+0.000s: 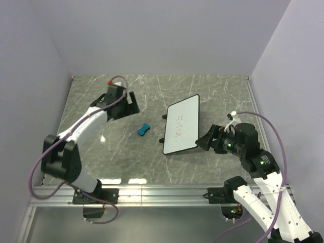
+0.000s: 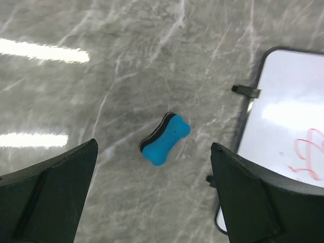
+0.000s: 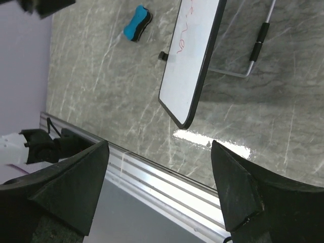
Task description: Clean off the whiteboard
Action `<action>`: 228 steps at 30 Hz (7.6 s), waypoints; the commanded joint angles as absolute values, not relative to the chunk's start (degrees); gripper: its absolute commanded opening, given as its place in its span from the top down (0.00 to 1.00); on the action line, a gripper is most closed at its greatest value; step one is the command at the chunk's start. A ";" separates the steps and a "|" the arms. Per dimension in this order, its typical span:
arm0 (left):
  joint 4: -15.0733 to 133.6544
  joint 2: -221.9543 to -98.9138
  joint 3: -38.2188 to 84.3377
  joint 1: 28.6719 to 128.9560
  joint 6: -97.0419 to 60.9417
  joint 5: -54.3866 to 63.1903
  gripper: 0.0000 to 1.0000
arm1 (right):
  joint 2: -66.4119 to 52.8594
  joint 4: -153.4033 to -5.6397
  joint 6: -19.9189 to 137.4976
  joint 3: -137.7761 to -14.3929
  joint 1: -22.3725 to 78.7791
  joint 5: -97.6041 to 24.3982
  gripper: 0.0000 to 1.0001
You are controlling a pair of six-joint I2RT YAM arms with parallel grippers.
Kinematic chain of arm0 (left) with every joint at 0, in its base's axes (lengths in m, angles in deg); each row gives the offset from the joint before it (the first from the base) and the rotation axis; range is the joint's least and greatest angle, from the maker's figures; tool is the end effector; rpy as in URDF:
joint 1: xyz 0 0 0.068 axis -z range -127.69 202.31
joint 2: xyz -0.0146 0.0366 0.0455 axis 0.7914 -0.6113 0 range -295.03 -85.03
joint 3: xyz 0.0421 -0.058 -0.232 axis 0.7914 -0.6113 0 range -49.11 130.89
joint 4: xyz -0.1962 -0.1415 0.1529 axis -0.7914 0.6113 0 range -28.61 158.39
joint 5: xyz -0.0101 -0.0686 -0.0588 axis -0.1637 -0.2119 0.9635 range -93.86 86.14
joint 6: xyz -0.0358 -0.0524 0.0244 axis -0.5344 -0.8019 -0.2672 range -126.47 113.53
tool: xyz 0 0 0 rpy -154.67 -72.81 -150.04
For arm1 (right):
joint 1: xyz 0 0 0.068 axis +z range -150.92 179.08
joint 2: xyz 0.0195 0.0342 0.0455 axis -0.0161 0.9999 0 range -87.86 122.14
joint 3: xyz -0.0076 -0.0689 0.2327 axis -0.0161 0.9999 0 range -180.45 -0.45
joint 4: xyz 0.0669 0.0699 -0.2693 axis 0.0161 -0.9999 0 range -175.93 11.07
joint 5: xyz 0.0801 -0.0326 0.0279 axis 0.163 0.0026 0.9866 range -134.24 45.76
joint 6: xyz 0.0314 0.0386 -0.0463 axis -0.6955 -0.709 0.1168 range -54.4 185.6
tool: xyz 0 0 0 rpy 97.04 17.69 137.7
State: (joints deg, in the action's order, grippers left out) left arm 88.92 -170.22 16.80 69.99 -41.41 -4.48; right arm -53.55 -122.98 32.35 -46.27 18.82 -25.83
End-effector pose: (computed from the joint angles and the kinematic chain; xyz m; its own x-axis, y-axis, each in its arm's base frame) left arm 0.3473 -0.1101 0.2188 -0.7393 -0.3655 -0.5656 -0.1548 0.9096 -0.3855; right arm 0.1706 0.0796 0.2901 -0.7366 0.2885 -0.6117 -0.1999 0.7712 0.6044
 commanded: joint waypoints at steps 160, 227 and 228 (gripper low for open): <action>75.63 -187.60 27.88 102.14 -51.47 14.96 1.00 | 1.35 -105.73 25.18 -71.20 11.29 -28.94 1.00; 63.41 -190.94 3.72 92.75 -52.17 15.57 1.00 | 5.04 -105.73 18.93 -76.21 11.12 -35.63 1.00; 63.59 -190.68 3.10 91.70 -52.17 15.48 1.00 | 5.04 -105.47 18.76 -75.78 11.03 -35.63 1.00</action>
State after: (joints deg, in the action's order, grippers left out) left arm 52.51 -185.69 7.10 91.32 -55.46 19.12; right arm 5.02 -105.89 24.17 -74.05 10.08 -31.01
